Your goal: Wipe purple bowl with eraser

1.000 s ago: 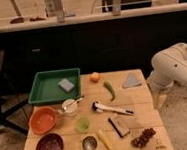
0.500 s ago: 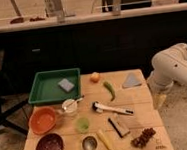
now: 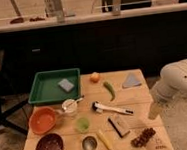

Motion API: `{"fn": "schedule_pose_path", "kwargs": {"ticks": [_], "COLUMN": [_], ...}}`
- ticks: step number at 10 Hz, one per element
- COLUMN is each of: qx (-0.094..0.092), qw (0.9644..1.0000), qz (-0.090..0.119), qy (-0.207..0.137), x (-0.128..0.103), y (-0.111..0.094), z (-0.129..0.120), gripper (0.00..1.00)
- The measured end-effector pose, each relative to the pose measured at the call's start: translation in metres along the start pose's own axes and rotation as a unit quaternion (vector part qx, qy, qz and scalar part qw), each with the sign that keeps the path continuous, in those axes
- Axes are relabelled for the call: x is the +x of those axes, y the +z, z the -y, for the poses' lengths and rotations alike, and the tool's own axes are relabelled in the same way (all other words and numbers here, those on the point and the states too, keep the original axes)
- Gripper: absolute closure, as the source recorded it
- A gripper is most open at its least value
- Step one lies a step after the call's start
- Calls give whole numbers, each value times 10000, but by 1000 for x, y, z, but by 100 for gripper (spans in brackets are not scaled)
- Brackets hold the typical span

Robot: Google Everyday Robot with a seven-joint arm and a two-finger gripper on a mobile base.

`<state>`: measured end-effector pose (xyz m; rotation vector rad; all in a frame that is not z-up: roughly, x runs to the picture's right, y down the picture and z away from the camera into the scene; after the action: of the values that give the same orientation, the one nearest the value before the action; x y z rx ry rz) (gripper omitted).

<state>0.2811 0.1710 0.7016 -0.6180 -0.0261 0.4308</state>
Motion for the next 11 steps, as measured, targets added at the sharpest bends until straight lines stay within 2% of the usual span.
{"fn": "schedule_pose_path", "kwargs": {"ticks": [2, 3, 6, 11], "qx": [57, 103, 134, 137], "qw": [9994, 9990, 9986, 9986], "qz": [71, -15, -129, -121], "qy": [323, 444, 493, 497], "x": [-2, -7, -18, -18], "y": [11, 17, 27, 27], "z": [-13, -22, -36, -36], "gripper": [20, 20, 20, 20]}}
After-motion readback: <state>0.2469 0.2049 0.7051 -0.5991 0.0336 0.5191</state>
